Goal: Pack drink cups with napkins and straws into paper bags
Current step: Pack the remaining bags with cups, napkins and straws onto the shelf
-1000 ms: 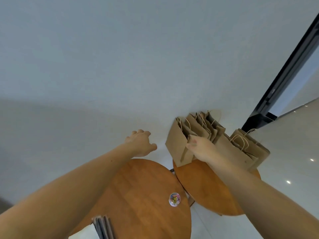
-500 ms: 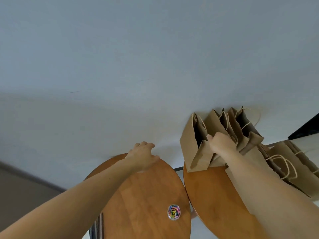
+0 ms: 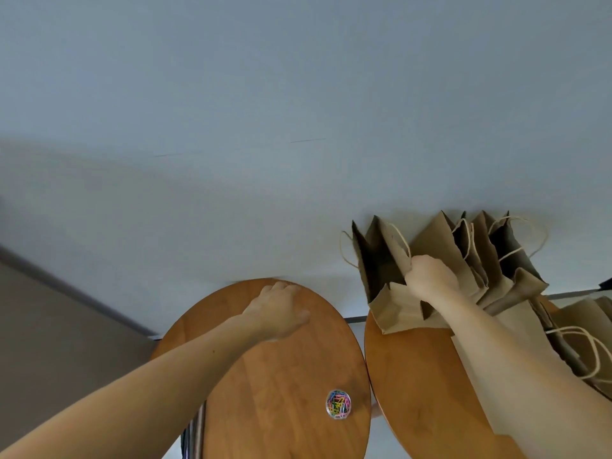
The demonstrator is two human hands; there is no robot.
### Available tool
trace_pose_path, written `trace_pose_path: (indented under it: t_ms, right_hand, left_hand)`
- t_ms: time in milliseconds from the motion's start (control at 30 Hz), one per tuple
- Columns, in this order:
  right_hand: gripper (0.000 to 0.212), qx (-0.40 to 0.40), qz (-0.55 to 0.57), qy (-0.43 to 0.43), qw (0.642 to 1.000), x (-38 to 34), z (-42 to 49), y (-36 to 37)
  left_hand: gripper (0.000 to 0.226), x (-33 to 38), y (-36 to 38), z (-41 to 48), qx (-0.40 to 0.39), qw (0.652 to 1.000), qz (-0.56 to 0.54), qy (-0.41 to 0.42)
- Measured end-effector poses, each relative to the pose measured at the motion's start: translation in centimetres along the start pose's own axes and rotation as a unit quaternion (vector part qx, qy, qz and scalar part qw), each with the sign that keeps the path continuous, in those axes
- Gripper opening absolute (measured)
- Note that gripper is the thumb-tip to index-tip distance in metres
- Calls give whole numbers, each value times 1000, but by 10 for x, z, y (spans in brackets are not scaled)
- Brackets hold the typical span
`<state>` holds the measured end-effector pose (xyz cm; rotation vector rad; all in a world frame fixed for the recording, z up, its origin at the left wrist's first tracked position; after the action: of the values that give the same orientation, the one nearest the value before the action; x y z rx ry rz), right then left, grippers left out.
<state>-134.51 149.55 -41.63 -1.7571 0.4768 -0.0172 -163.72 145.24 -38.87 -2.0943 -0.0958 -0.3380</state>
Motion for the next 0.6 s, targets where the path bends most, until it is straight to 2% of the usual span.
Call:
trace_pose_path:
  t_ms: [167,267,400,500,600]
  right_hand:
    - [17,-1,-23,-68,997,-56,-44,-10]
    - [15,14,3,-103,995,-97,-79,-4]
    - [15,26,38,-134,990,-147,-131,18]
    - [16,20,61,-147,987,-174,-170,52]
    - [16,-1,72,-143,987,-188,-205,90]
  left_hand:
    - [63,-23,4,-12,29,999,-42,16]
    - [65,-44,11,-19,45,993,-111,-1]
    - [80,-86,19,-36,52,978,-201,-22]
    - [58,-122,30,-53,65,965,-250,-37]
    - [34,-153,55,-70,39,955,-287,-58]
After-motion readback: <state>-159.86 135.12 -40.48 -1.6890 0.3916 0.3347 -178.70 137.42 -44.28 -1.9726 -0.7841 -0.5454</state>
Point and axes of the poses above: each hand's wrist, its own z-axis towards the middle knuckle, its own y-axis out of the palm, x = y × z, the point moved 1 cm from there along z, towards the middle knuckle
